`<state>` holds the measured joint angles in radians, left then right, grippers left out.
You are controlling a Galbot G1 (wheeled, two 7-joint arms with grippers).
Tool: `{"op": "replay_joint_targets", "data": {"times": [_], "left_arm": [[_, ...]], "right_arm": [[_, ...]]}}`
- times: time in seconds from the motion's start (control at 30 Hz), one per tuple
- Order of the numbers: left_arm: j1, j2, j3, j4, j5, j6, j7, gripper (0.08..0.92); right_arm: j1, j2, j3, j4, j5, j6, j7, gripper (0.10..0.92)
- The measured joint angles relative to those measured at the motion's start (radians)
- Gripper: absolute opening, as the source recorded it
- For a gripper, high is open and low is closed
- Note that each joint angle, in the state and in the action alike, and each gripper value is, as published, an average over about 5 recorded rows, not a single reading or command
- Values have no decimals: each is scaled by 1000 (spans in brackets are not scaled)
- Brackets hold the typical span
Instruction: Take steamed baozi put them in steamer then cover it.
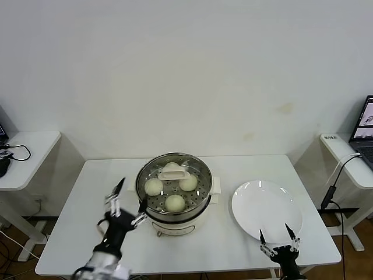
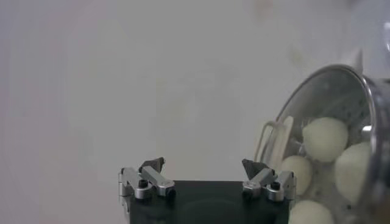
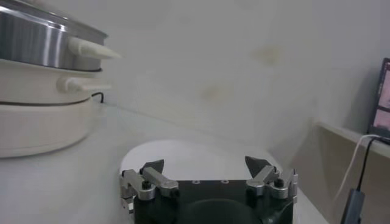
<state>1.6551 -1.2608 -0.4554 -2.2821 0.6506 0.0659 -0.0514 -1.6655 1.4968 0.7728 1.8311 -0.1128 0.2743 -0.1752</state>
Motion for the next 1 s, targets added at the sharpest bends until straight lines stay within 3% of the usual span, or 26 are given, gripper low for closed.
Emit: {"op": "replay_joint_targets", "data": {"times": [0.2, 0.47, 1.0], "left_arm": [[145, -10, -75, 23, -374, -104, -75, 823], [233, -30, -109, 114, -677, -231, -139, 823], [308, -52, -147, 205, -875, -305, -169, 823]], "right_arm": [[-15, -19, -18, 22, 21, -19, -11, 823], [-68, -65, -43, 77, 75, -67, -16, 823], [-142, -127, -96, 148, 152, -140, -14, 823]]}}
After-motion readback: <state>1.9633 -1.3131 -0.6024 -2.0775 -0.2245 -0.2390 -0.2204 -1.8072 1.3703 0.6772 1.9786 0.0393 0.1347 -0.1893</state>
